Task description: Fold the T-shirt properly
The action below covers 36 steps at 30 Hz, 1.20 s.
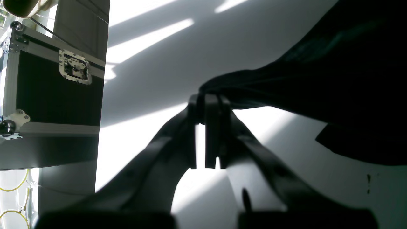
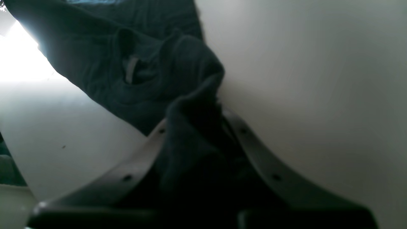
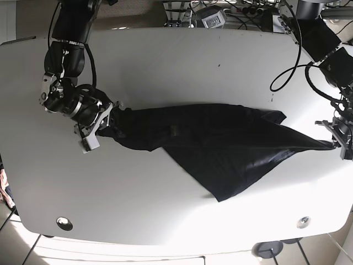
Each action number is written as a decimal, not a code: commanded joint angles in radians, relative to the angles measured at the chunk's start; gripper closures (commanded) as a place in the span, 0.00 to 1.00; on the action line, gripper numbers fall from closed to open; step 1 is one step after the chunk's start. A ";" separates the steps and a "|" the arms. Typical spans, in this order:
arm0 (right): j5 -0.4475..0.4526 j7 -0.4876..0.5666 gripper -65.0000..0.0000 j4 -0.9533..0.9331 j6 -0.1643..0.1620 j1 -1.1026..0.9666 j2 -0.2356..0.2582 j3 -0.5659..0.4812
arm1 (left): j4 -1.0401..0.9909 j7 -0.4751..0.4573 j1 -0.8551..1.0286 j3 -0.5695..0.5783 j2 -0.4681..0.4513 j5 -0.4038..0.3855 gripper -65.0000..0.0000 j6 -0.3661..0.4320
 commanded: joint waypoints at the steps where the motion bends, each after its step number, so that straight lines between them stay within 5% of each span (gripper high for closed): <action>1: 0.024 0.048 0.97 0.064 0.001 -0.053 0.000 0.002 | 0.033 -0.024 0.054 -0.032 -0.010 -0.005 1.00 0.007; 13: 0.024 0.045 0.97 0.172 0.001 -0.260 -0.011 0.001 | 0.107 -0.024 0.323 -0.101 0.011 -0.003 1.00 0.007; 14: 0.024 0.045 0.97 0.172 0.001 -0.263 -0.011 0.001 | 0.102 -0.024 0.321 -0.099 0.011 -0.003 0.92 0.007; 18: 0.024 0.045 0.97 0.172 0.001 -0.266 -0.011 0.001 | 0.110 -0.023 0.239 -0.037 0.011 -0.005 0.34 0.007; 19: 0.024 0.045 0.97 0.172 0.001 -0.266 -0.011 0.001 | 0.110 -0.023 0.220 -0.017 0.011 -0.005 0.31 0.007; 25: 0.024 0.046 0.97 0.172 0.001 -0.257 -0.014 0.001 | 0.048 -0.023 0.051 0.157 0.025 -0.005 0.39 0.007; 31: 0.024 0.046 0.97 0.172 0.001 -0.239 -0.016 0.001 | -0.363 -0.035 -0.263 0.277 0.077 0.000 0.40 0.007; 36: 0.024 0.048 0.97 0.172 0.001 -0.237 -0.016 0.002 | -0.774 -0.282 -0.463 0.372 0.077 -0.003 0.44 0.007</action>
